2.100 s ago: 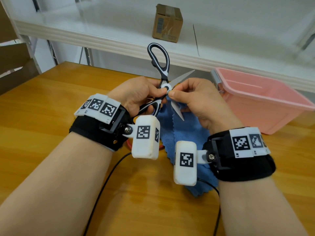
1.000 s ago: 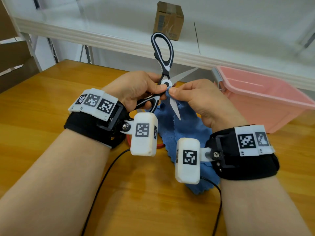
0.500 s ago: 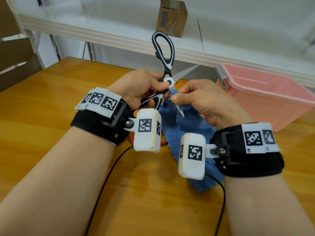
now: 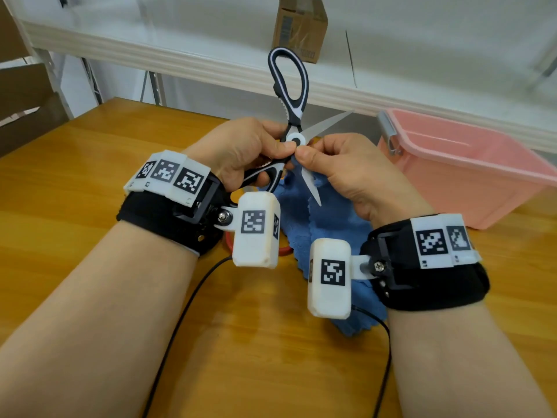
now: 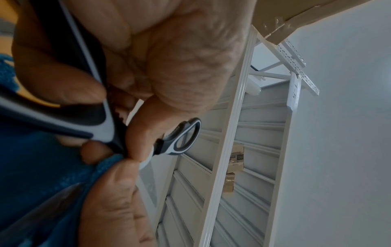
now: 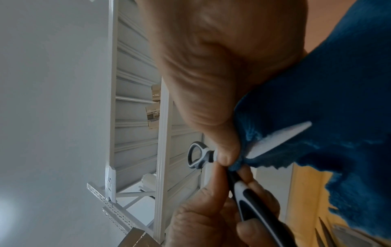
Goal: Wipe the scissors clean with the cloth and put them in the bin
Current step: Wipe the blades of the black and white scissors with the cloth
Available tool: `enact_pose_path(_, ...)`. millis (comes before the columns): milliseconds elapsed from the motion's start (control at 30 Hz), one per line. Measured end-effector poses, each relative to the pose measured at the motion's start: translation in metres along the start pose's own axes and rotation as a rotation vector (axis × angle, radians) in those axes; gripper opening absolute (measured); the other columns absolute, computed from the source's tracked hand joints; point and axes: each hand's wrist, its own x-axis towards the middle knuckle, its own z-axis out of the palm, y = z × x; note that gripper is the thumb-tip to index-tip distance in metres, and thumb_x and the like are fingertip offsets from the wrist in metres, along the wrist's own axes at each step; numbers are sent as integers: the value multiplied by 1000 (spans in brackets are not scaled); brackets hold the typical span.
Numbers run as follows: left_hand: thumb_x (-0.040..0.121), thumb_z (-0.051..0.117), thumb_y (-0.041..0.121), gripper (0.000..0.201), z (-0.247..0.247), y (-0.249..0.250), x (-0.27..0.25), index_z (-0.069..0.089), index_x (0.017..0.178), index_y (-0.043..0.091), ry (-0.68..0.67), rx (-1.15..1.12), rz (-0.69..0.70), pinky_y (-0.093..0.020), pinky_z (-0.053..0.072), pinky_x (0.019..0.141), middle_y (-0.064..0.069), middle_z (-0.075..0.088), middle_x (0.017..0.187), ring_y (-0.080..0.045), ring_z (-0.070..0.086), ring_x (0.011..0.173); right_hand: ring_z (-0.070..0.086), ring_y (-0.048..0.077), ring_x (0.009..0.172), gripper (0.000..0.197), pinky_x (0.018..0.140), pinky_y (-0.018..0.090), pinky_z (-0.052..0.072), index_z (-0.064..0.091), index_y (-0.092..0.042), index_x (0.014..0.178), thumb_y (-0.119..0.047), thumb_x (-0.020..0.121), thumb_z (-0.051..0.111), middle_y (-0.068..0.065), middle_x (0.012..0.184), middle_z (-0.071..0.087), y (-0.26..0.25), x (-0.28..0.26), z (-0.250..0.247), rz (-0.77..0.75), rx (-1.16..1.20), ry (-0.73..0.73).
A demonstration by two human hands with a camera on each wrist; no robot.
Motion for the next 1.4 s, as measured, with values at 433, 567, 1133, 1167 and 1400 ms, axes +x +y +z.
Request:
enact_pose_path(433, 91, 57, 8, 29, 4, 0, -1, 66, 118, 4, 32, 10, 2, -21, 32, 44, -15, 59, 91, -17, 51, 63, 62, 13, 67, 19, 73, 34, 55, 63, -15, 73, -7, 84, 76, -1, 70, 67, -1, 0, -4, -7, -29, -39)
enact_pose_path(567, 92, 56, 8, 24, 1, 1, -1, 69, 112, 8, 43, -58, -14, -20, 34, 42, -11, 62, 81, -15, 52, 59, 64, 9, 64, 13, 69, 28, 54, 67, -14, 78, -8, 85, 77, -1, 71, 70, -1, -1, -5, -6, 46, -53)
enact_pose_path(1133, 91, 58, 11, 16, -7, 2, -5, 71, 100, 14, 49, -123, -19, -18, 37, 49, -3, 66, 74, -12, 53, 64, 58, 2, 63, 12, 64, 14, 48, 70, -20, 80, -11, 88, 72, -10, 66, 64, -4, -3, -21, -141, 90, 104)
enact_pose_path(1167, 91, 58, 12, 16, -7, 2, -5, 70, 101, 14, 48, -123, -20, -18, 37, 49, -3, 66, 74, -12, 53, 63, 58, 4, 65, 12, 65, 15, 48, 70, -19, 79, -12, 87, 72, -7, 68, 65, -5, -4, -22, -153, 91, 108)
enact_pose_path(1400, 91, 56, 12, 17, -2, 3, -7, 69, 102, 12, 12, -137, -42, -16, 35, 43, -3, 64, 72, -10, 51, 57, 60, 9, 65, 10, 65, 23, 49, 70, -20, 78, -11, 81, 75, 3, 70, 68, -9, -2, -10, -273, -5, 87)
